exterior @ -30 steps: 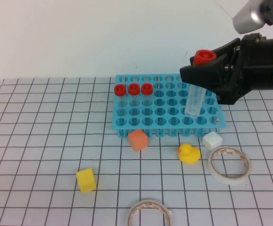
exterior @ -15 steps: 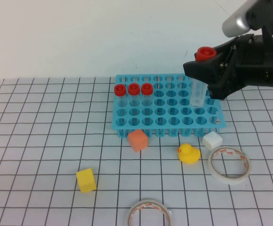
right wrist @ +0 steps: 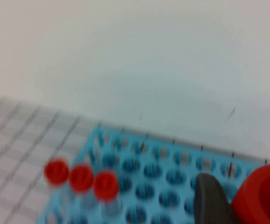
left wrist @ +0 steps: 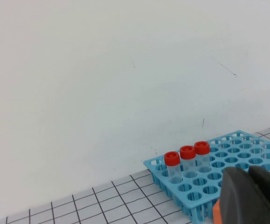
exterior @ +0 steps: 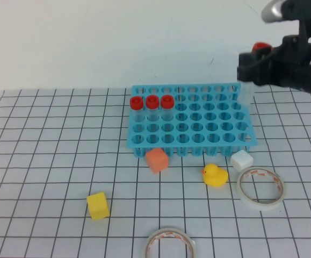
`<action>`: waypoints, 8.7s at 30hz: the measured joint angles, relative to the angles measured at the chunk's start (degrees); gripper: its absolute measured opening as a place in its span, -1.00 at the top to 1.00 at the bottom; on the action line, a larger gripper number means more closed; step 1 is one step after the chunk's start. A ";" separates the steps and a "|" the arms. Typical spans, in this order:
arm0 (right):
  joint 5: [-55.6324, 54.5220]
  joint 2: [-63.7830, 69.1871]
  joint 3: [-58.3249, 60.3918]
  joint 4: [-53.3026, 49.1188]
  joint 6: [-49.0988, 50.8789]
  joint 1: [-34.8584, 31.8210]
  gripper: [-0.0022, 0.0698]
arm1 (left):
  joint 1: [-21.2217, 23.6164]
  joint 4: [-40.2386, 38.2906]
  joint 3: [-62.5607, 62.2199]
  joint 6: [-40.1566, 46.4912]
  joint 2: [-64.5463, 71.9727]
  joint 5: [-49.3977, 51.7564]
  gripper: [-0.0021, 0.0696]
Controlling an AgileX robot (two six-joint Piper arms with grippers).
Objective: Place the test tubes
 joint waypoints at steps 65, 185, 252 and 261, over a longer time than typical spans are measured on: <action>-28.77 36.62 -18.48 -60.99 45.63 0.98 0.21 | 0.00 0.00 0.00 0.05 0.00 0.00 0.95; 4.73 -82.14 65.60 -7.63 0.32 -18.07 0.94 | 0.00 0.00 0.00 0.04 0.00 0.00 0.95; 17.89 -89.73 67.83 -24.11 22.73 -26.01 0.94 | 0.68 23.92 0.54 -26.64 0.00 -1.72 0.95; 17.94 -89.73 67.83 -24.11 22.73 -26.01 0.94 | 19.66 83.35 4.75 -94.91 0.00 16.39 0.95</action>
